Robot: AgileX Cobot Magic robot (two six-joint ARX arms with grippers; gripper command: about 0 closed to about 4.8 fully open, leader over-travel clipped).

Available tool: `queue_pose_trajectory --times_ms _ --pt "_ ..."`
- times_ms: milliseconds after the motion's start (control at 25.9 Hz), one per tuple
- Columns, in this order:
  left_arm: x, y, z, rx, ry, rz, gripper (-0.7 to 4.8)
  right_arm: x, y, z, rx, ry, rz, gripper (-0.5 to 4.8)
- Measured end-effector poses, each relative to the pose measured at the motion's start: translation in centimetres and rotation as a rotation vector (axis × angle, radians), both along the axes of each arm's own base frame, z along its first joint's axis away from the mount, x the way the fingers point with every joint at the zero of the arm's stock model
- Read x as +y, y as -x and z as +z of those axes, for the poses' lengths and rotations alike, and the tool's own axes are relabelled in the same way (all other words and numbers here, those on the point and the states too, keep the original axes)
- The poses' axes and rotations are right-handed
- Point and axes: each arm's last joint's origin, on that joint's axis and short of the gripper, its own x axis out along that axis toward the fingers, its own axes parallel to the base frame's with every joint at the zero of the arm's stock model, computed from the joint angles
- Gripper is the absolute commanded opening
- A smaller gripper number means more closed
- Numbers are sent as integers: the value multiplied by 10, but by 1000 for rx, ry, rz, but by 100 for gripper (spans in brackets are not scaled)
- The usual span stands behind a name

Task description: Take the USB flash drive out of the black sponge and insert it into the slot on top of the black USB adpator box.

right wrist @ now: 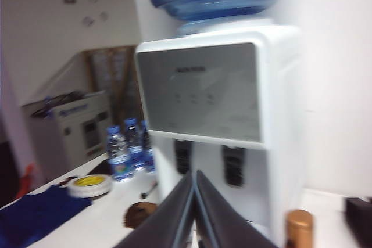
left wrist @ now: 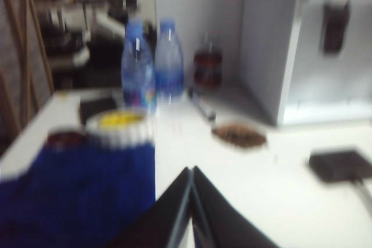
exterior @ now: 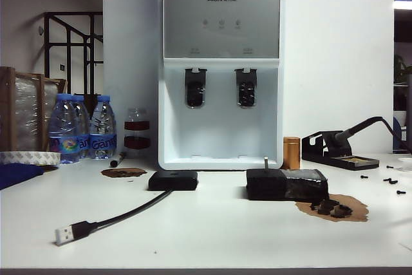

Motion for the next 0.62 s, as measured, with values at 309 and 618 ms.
queue_pose_trajectory --times_ms 309,618 --pt "0 4 21 -96 -2 -1 -4 33 -63 52 -80 -106 337 4" --pt "-2 14 57 -187 0 -68 -4 72 -82 31 -73 133 -5 40"
